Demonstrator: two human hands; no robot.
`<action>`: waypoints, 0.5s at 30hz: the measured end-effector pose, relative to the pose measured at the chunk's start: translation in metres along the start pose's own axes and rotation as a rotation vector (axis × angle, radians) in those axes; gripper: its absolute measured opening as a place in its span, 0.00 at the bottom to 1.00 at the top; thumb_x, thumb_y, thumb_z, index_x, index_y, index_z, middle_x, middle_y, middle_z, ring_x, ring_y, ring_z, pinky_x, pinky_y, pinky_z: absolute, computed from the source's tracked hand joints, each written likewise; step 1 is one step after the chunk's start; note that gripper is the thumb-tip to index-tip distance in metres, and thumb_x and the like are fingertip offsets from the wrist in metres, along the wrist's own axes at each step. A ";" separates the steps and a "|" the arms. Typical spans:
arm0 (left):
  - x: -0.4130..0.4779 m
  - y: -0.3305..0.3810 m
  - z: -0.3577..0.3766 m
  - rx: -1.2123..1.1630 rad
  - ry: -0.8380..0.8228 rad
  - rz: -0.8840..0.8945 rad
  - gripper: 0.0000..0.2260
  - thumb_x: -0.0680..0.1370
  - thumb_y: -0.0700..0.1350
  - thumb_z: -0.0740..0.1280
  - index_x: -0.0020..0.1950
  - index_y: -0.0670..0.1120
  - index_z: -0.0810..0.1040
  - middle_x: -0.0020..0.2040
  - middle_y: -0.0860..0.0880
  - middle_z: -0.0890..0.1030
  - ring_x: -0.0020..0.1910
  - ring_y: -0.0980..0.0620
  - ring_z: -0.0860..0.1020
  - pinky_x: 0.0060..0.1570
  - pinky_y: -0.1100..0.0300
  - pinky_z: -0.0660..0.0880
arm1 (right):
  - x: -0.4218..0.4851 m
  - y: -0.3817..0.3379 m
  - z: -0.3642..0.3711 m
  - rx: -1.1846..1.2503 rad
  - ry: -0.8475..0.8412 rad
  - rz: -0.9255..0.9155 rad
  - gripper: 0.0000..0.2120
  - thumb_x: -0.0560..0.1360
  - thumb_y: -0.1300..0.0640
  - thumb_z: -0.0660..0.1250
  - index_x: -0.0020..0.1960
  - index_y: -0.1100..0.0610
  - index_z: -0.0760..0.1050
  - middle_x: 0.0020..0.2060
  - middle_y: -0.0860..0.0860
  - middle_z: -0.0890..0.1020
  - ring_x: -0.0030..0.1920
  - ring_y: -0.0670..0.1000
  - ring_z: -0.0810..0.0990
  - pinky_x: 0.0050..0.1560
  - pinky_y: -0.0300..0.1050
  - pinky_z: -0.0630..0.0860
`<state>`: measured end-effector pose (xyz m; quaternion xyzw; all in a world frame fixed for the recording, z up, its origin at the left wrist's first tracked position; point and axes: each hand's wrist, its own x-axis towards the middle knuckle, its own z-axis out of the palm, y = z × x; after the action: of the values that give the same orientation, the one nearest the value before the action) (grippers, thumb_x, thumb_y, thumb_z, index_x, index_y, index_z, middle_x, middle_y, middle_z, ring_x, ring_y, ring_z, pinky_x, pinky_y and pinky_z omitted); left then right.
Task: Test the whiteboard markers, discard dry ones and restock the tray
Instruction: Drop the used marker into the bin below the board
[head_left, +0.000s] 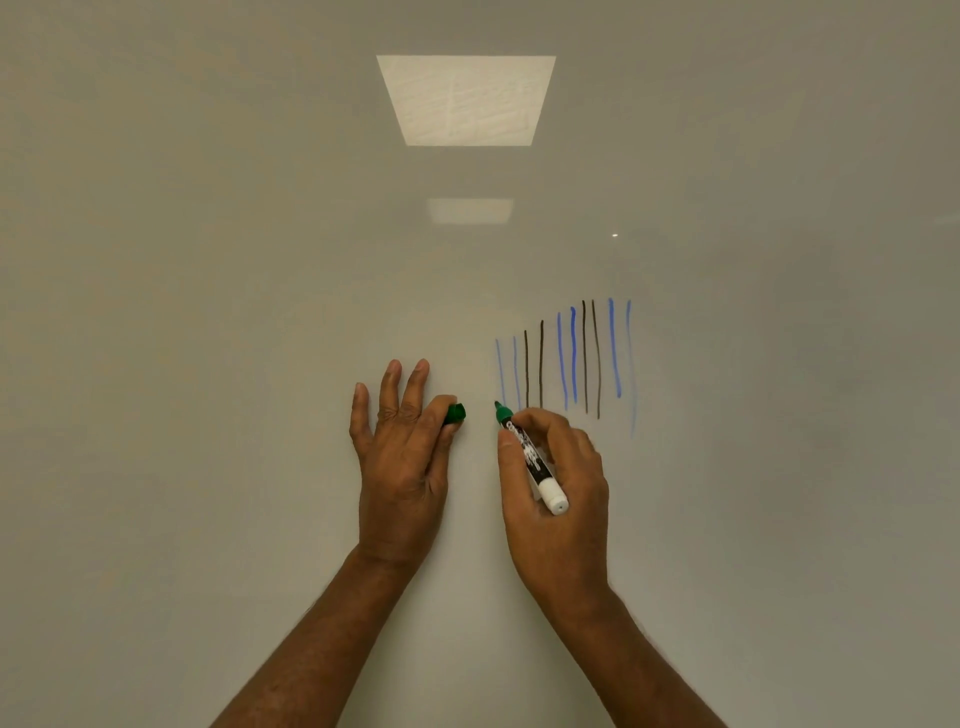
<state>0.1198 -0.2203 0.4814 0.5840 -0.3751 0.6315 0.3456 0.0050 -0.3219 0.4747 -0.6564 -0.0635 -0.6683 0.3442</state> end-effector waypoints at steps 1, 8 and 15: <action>0.000 0.000 0.000 -0.001 0.002 0.000 0.15 0.86 0.47 0.60 0.65 0.40 0.80 0.75 0.41 0.72 0.79 0.40 0.64 0.77 0.34 0.55 | -0.008 0.002 -0.003 -0.012 0.001 -0.001 0.12 0.76 0.43 0.62 0.56 0.46 0.74 0.43 0.45 0.78 0.43 0.49 0.80 0.45 0.43 0.80; -0.001 0.001 0.000 0.003 0.018 -0.003 0.16 0.86 0.47 0.61 0.65 0.39 0.81 0.73 0.40 0.74 0.78 0.39 0.66 0.78 0.35 0.55 | -0.015 0.003 -0.009 0.039 -0.022 0.034 0.13 0.76 0.44 0.64 0.55 0.51 0.77 0.44 0.46 0.80 0.45 0.49 0.80 0.45 0.49 0.81; -0.002 0.000 0.000 0.003 0.023 -0.006 0.15 0.85 0.47 0.62 0.65 0.38 0.81 0.72 0.39 0.75 0.77 0.38 0.67 0.76 0.32 0.57 | 0.030 -0.019 0.010 0.072 -0.073 -0.007 0.12 0.78 0.46 0.64 0.60 0.47 0.74 0.49 0.44 0.79 0.50 0.49 0.80 0.49 0.50 0.81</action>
<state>0.1200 -0.2208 0.4791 0.5782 -0.3684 0.6378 0.3508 0.0064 -0.3139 0.5108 -0.6672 -0.1023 -0.6426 0.3626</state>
